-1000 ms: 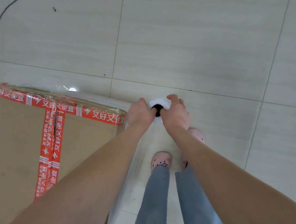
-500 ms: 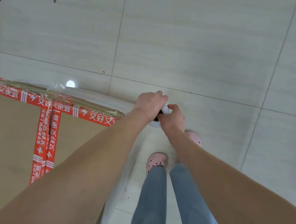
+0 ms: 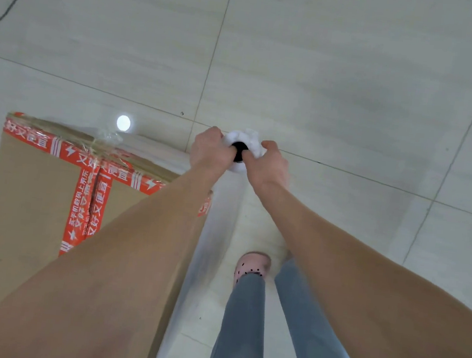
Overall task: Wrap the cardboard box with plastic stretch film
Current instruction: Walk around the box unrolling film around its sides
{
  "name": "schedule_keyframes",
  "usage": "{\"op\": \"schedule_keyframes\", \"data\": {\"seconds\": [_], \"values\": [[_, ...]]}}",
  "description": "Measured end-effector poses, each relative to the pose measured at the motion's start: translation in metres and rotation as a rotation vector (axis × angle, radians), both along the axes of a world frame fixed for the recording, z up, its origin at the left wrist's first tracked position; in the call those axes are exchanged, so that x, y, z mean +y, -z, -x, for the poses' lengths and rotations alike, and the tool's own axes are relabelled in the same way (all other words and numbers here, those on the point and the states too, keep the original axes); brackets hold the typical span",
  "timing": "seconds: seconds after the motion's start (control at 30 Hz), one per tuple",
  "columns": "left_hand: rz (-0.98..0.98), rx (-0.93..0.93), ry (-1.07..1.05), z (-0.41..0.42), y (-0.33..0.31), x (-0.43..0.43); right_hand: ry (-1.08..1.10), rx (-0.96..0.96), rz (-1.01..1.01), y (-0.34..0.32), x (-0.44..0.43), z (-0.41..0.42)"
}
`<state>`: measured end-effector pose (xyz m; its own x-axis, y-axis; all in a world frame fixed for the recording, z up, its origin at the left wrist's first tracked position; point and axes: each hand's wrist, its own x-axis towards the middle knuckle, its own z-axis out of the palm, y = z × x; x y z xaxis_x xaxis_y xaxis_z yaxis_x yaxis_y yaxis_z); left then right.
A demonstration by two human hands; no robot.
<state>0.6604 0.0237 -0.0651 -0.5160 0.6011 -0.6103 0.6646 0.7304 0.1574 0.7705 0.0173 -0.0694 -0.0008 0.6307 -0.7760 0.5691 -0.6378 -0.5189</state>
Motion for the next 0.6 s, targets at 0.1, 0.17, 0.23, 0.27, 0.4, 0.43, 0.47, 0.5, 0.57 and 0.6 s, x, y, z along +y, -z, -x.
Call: {"op": "schedule_keyframes", "data": {"seconds": [0.1,0.17,0.23,0.27,0.4,0.43,0.47,0.5,0.57,0.6], "values": [[0.042,-0.056,-0.052,0.006,-0.001,0.002,-0.019,0.05,0.064,0.001,0.005,0.009],[0.077,-0.111,-0.028,0.01,-0.004,0.004,-0.035,0.038,0.085,-0.001,0.006,0.011],[0.042,-0.176,-0.004,0.013,-0.007,0.006,-0.018,0.056,0.109,-0.003,0.008,0.011],[0.003,-0.215,-0.006,0.014,-0.008,0.006,-0.017,0.062,0.121,-0.004,0.009,0.01],[-0.051,-0.296,0.139,0.016,-0.013,0.007,-0.001,0.075,0.138,-0.002,0.01,0.01],[-0.025,-0.26,0.253,0.014,-0.012,0.009,0.003,0.073,0.136,-0.002,0.01,0.011],[-0.007,-0.208,0.373,0.013,-0.012,0.01,-0.001,0.072,0.134,-0.001,0.01,0.012],[0.002,-0.158,0.47,0.011,-0.011,0.011,-0.007,0.07,0.138,0.0,0.01,0.013],[0.015,-0.1,0.563,0.009,-0.011,0.014,0.01,0.059,0.185,0.001,0.014,0.014],[0.032,-0.087,0.582,0.009,-0.01,0.016,0.027,0.046,0.209,0.001,0.017,0.014]]}}
